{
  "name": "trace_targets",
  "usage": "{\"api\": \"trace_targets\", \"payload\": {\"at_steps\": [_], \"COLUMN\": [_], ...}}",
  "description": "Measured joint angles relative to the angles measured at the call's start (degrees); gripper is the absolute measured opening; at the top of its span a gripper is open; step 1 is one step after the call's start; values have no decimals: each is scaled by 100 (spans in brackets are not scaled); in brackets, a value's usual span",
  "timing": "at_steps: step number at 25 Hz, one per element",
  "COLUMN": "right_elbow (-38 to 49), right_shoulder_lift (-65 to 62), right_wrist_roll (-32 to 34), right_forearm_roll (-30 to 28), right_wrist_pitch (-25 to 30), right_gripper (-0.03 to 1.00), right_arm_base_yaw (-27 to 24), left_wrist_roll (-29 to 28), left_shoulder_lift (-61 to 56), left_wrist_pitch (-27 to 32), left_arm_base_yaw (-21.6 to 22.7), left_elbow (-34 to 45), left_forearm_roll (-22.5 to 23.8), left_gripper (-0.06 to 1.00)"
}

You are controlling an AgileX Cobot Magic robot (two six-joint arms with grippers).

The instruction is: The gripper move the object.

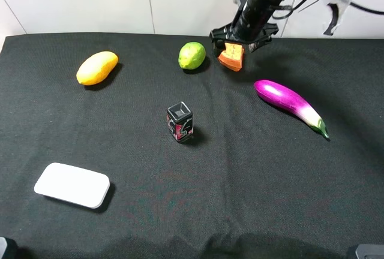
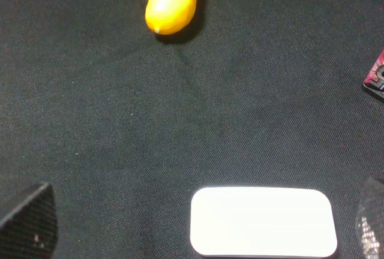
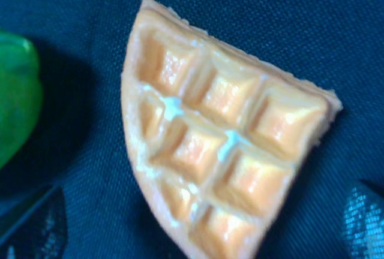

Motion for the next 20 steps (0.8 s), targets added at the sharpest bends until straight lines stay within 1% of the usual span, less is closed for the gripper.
{"api": "trace_targets", "payload": {"at_steps": [5, 10, 20], "right_elbow": [0, 0, -17], "right_shoulder_lift": [-376, -743, -1370], "right_wrist_roll": [-5, -11, -15], "right_forearm_roll": [0, 0, 39], "right_wrist_pitch": [318, 792, 2069], "right_gripper": [69, 69, 69], "right_arm_base_yaw": [0, 0, 0], "left_wrist_roll": [0, 0, 0], "left_shoulder_lift": [0, 0, 0], "left_wrist_pitch": [0, 0, 0], "left_arm_base_yaw": [0, 0, 0], "left_elbow": [0, 0, 0], "left_forearm_roll": [0, 0, 0], "left_gripper": [99, 99, 99]}}
